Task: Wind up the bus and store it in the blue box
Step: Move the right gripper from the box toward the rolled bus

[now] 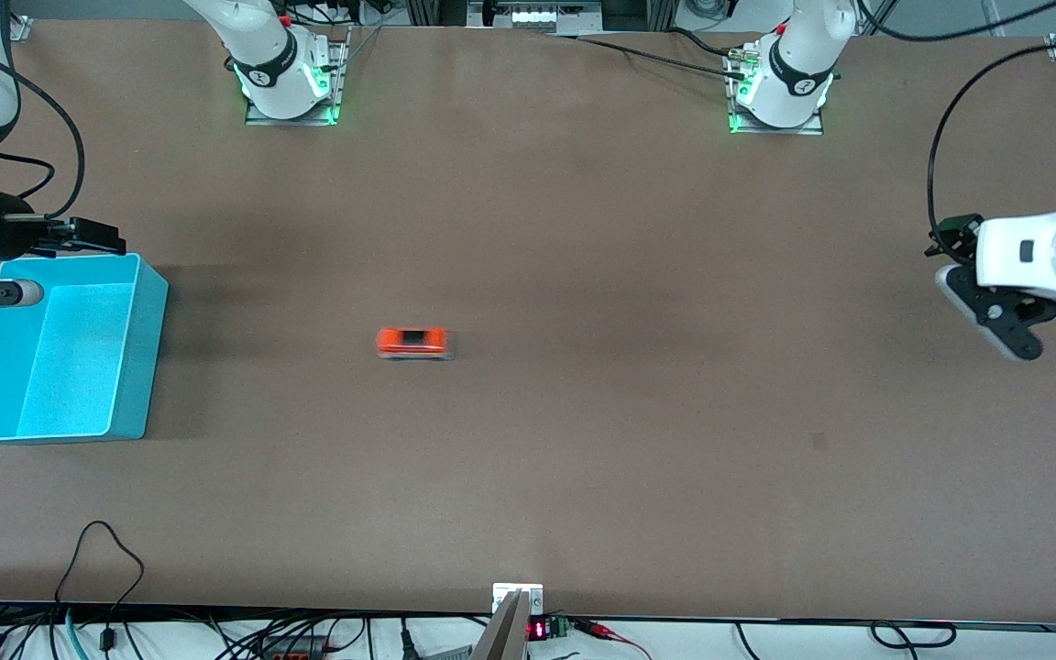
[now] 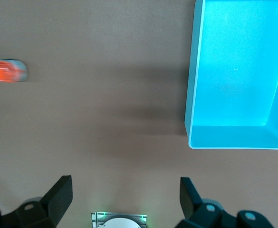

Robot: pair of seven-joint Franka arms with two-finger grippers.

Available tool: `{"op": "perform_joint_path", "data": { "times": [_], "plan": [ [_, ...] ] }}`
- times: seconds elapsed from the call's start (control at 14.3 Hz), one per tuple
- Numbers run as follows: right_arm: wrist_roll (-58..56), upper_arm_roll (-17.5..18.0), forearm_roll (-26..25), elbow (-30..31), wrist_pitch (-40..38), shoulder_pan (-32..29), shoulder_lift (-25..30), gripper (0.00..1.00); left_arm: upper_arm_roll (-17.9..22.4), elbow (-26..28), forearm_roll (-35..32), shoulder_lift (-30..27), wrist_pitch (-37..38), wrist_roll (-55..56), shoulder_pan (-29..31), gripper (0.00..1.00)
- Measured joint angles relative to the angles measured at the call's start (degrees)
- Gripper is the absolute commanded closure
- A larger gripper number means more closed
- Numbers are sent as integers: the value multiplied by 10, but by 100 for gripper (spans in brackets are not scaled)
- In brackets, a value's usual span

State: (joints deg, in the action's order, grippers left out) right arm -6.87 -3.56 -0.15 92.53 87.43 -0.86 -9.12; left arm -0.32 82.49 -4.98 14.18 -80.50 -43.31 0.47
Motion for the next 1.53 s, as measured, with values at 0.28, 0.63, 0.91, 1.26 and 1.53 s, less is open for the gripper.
{"op": "perform_joint_path", "data": {
  "times": [0.28, 0.63, 0.91, 1.26, 1.53],
  "plan": [
    [0, 0, 0, 0, 0, 0, 0, 0, 7, 4, 0, -64, 10, 123, -8, 0],
    [0, 0, 0, 0, 0, 0, 0, 0, 27, 25, 5, -109, 6, 278, -43, 0],
    [0, 0, 0, 0, 0, 0, 0, 0, 48, 66, 32, -143, -62, 344, -50, 0],
    [0, 0, 0, 0, -3, 0, 0, 0, 46, 101, 34, -161, -75, 386, -50, 0],
    [-5, 0, 1, 1, -17, 0, 0, 0, 44, 105, 34, -160, -75, 391, -52, 0]
  ]
}}
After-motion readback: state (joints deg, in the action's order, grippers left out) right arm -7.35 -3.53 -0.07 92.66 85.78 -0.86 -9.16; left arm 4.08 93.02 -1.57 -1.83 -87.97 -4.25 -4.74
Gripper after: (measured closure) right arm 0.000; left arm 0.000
